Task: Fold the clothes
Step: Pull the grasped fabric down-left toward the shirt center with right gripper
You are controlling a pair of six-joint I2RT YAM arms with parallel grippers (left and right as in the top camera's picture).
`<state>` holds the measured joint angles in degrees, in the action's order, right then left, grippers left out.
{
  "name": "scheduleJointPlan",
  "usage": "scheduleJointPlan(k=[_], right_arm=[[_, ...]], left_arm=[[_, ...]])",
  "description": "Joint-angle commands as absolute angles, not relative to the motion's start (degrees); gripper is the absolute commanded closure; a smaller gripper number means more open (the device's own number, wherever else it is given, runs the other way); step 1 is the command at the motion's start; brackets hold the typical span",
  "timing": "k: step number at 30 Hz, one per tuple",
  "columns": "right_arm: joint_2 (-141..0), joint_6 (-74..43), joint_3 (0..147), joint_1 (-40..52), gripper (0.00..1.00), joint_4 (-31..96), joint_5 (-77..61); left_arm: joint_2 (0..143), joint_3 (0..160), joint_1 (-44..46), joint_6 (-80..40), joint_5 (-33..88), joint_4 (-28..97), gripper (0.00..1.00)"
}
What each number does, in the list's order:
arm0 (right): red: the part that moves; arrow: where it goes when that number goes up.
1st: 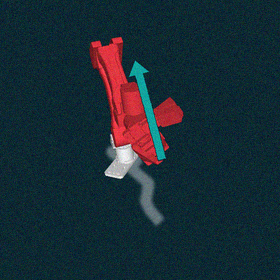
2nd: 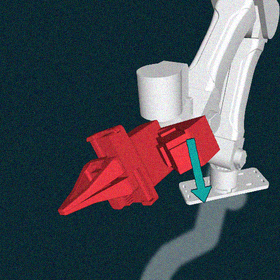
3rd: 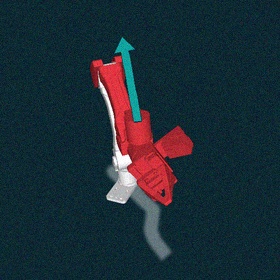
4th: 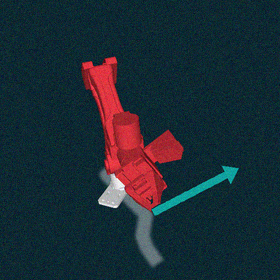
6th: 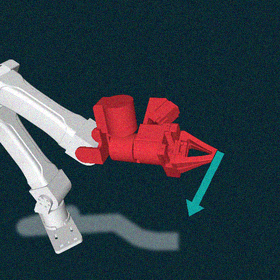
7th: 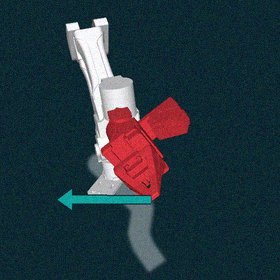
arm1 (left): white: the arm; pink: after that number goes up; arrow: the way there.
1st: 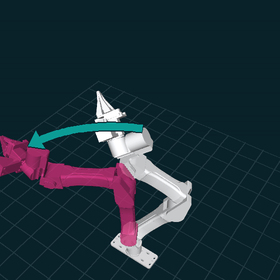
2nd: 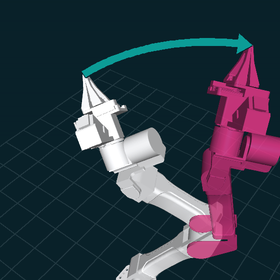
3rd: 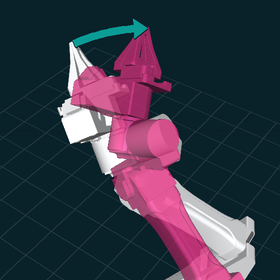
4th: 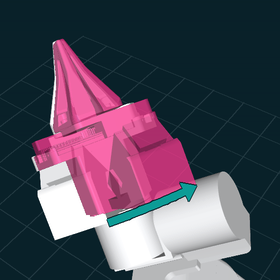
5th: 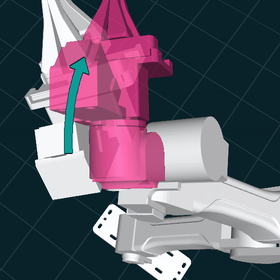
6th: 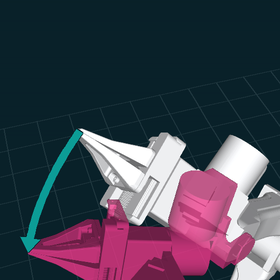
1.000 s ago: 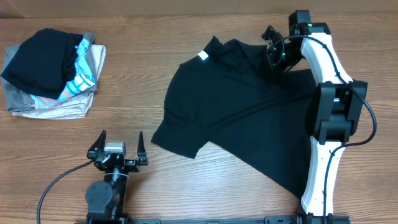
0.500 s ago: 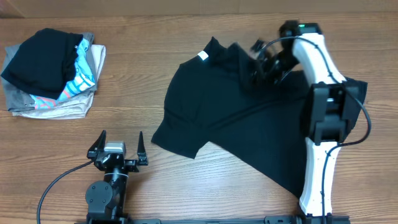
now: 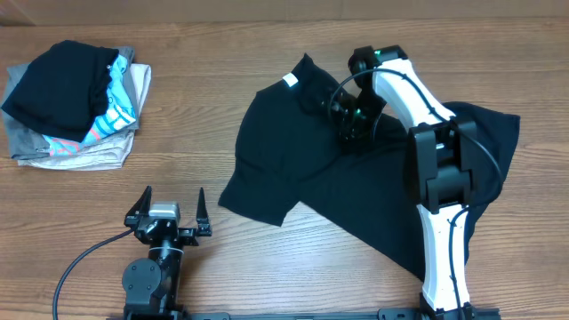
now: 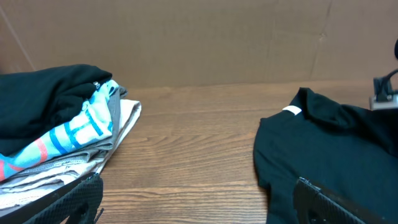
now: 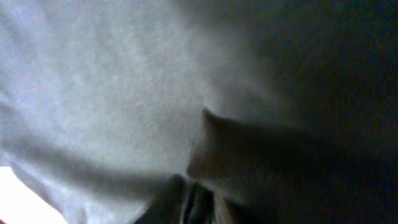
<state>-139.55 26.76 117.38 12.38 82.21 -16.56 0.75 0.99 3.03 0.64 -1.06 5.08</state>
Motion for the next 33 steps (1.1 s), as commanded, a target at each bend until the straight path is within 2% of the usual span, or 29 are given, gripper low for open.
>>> scheduleJointPlan(k=[1,3,7,25,33], right_arm=[[-137.75,25.04,123.44,10.68,0.66,84.44,-21.41],[-136.99,25.04,126.37,10.0,0.59,86.63,-24.16],[-136.16,24.71,131.28,8.91,0.57,90.45,-24.73],[-136.31,-2.28,128.9,5.76,0.57,86.76,-17.37],[-136.31,-7.75,122.48,5.82,0.58,82.59,-20.71]], left_arm=[[0.32,0.56,3.55,1.74,-0.4,4.86,0.0],[0.32,0.56,3.55,1.74,-0.4,4.86,0.0],[0.32,0.56,3.55,1.74,-0.4,4.86,0.0],[0.32,0.56,3.55,1.74,-0.4,4.86,0.0],[0.32,0.56,3.55,1.74,-0.4,4.86,0.0]])
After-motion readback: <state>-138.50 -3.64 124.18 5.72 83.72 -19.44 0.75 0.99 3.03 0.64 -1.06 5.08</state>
